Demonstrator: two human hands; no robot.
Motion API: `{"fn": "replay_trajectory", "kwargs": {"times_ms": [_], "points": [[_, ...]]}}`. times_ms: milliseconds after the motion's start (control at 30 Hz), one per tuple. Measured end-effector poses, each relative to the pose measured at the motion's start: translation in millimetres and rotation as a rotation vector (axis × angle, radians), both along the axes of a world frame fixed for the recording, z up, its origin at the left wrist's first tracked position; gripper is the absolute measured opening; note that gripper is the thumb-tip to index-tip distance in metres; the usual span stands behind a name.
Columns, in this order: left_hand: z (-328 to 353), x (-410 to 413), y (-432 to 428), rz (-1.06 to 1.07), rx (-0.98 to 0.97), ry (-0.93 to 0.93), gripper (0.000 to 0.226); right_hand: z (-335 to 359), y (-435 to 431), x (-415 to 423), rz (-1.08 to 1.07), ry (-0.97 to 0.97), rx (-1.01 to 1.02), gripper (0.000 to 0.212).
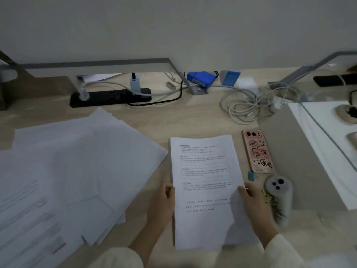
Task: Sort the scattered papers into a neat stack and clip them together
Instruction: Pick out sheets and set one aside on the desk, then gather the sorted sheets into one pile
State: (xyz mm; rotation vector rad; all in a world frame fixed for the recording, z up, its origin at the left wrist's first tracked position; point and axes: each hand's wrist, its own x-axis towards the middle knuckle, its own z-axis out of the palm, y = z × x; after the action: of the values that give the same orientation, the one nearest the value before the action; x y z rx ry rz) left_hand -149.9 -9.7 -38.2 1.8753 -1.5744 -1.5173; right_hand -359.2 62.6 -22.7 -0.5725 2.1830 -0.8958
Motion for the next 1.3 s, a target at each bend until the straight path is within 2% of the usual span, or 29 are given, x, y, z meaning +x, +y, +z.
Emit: {"fn": "replay_trajectory", "kwargs": {"times_ms": [100,400,500,600,667,933,1067,1133,1200,1267,1300], "points": [[-4.5,-5.0,5.5,0.012,-0.024,-0.074,0.013,-10.5,3.6,-3.6,-0.004,0.006,0.036,0.014],[-7.8,-1.7,9.9,-0.082,-0.049,-0.065,0.027,-15.5,1.6,-9.1,0.096,0.085,0.054,0.016],[-4.2,3.9,10.3,-0.154,-0.071,-0.086,0.033,-13.5,-0.1,-7.4,0.117,0.107,0.109,0.026],[2.9,18.3,8.7,-0.184,-0.097,-0.103,0.038,-8.1,-2.0,0.5,0.174,0.375,0.152,0.039],[5.7,33.5,6.6,-0.143,-0.14,-0.105,0.038,0.7,-8.3,12.6,0.202,0.438,0.137,0.04],[9.6,150.5,11.1,0.23,-0.238,-0.172,0.029,2.4,-74.0,124.4,0.62,0.275,0.023,0.022],[1.5,230.8,22.2,0.423,-0.217,-0.326,0.031,-0.3,-103.0,205.8,0.768,0.071,-0.021,0.02],[0.5,270.3,29.3,0.561,-0.168,-0.427,0.043,1.2,-116.9,243.3,0.703,-0.169,0.013,0.02],[-3.5,307.3,35.6,0.689,-0.116,-0.487,0.066,3.5,-132.2,272.7,0.569,-0.407,0.067,0.023],[-8.4,336.0,37.5,0.764,-0.038,-0.529,0.087,1.4,-148.0,293.6,0.456,-0.513,0.095,0.008],[-11.8,346.2,37.6,0.769,-0.01,-0.547,0.093,-0.8,-155.5,300.7,0.441,-0.498,0.105,0.016]]}}
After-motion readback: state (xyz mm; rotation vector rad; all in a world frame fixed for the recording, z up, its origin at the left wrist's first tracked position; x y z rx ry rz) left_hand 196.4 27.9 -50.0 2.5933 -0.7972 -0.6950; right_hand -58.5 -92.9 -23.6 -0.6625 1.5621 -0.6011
